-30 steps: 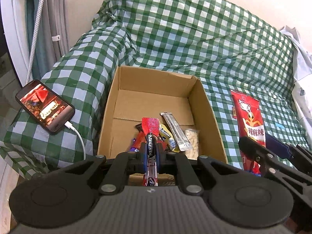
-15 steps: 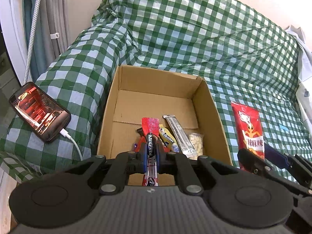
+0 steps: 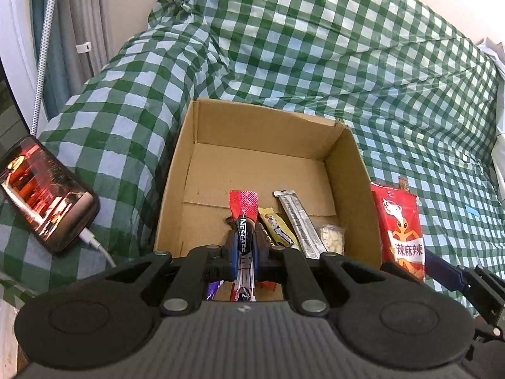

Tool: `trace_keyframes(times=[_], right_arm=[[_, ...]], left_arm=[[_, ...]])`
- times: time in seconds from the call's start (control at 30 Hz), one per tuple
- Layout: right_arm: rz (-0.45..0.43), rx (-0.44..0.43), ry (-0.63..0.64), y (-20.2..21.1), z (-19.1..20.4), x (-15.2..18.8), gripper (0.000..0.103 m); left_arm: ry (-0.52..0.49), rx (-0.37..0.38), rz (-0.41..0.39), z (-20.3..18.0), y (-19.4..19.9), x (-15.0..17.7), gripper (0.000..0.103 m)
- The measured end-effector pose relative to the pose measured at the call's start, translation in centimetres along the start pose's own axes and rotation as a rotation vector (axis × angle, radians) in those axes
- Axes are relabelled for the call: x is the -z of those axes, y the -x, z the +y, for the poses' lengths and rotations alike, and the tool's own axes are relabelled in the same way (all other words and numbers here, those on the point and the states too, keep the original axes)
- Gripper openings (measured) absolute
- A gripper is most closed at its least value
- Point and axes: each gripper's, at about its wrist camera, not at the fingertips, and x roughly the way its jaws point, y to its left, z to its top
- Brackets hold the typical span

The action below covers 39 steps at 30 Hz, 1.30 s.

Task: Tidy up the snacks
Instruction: 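Carry the Nescafé stick and spicy-strip pack over the box with both tools, then open both tools to drop the stick and spicy-strip pack into the box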

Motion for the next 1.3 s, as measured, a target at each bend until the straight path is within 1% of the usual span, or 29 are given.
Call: trace_keyframes(times=[0.3,0.47,0.8,1.17,1.23,1.27,1.3], right_arm=[[0.053,-0.017,-0.001,-3.9,-0.1,-0.3,0.048],[0.071,-0.025,-0.003,-5.2,-0.2,-0.3,0.048],[0.1,-0.03,-0.001,-6.9,-0.4,0.1,0.048],[0.113,-0.023,0.007,-7.8,-0.5,0.2,0.048],[0.111,-0.022,0.006,-8.0,-0.6,0.0,0.05],[0.109,-0.021,0.004,-8.1,-0.6,-0.1,0.051],[0.1,-0.014,0.0,-8.1,-0.7,-0.2,0.056]], left_arm=[[-0.003,-0.002,0.043,-0.2,-3.6,-1.1,0.01],[-0.006,-0.007,0.06,-0.2,-5.0,-1.3,0.01],[-0.011,-0.018,0.08,-0.1,-6.9,-1.5,0.01],[-0.016,-0.033,0.091,-0.2,-7.9,-1.8,0.01],[-0.018,-0.041,0.086,-0.2,-8.0,-2.0,0.012],[-0.02,-0.051,0.075,-0.2,-7.9,-2.2,0.017],[-0.023,-0.057,0.063,-0.1,-7.7,-2.4,0.026]])
